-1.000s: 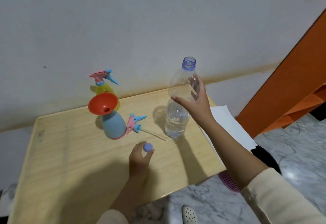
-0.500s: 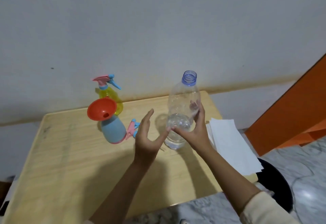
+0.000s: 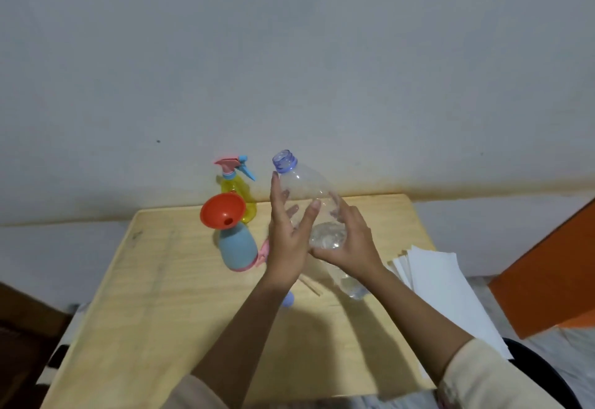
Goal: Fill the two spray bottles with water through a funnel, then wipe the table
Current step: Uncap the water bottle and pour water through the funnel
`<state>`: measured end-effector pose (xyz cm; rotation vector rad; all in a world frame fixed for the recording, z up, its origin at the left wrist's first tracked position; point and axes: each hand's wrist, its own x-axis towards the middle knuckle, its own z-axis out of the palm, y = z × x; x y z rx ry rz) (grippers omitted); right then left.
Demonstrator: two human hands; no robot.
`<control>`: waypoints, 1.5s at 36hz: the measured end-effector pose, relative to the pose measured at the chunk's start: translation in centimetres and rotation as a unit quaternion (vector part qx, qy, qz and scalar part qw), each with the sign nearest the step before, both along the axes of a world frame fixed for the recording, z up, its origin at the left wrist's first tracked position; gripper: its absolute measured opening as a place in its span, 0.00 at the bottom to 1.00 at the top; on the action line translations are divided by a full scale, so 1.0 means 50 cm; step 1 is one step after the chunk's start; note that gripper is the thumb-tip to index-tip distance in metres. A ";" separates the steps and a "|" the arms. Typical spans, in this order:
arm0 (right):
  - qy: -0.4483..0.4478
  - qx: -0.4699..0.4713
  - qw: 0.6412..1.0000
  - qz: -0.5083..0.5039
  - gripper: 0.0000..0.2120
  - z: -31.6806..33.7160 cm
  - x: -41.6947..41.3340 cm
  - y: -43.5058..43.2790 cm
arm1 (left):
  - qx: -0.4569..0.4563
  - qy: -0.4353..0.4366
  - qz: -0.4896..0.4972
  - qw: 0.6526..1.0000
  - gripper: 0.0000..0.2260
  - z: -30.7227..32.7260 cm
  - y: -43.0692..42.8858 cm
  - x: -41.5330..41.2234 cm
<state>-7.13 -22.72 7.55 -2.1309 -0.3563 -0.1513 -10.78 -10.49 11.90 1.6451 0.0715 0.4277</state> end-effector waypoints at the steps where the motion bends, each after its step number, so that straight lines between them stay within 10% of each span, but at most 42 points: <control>1: 0.000 -0.010 1.000 0.011 0.50 0.007 0.001 0.003 | -0.011 -0.003 0.009 1.000 0.34 -0.001 0.005 -0.004; 17: 0.042 -0.323 0.944 0.047 0.50 0.093 -0.019 0.053 | -0.230 0.035 0.112 0.966 0.23 -0.039 0.034 -0.022; 54: 0.031 -0.468 0.883 0.024 0.48 0.155 -0.040 0.089 | -0.362 0.123 0.080 0.920 0.24 -0.049 0.059 -0.026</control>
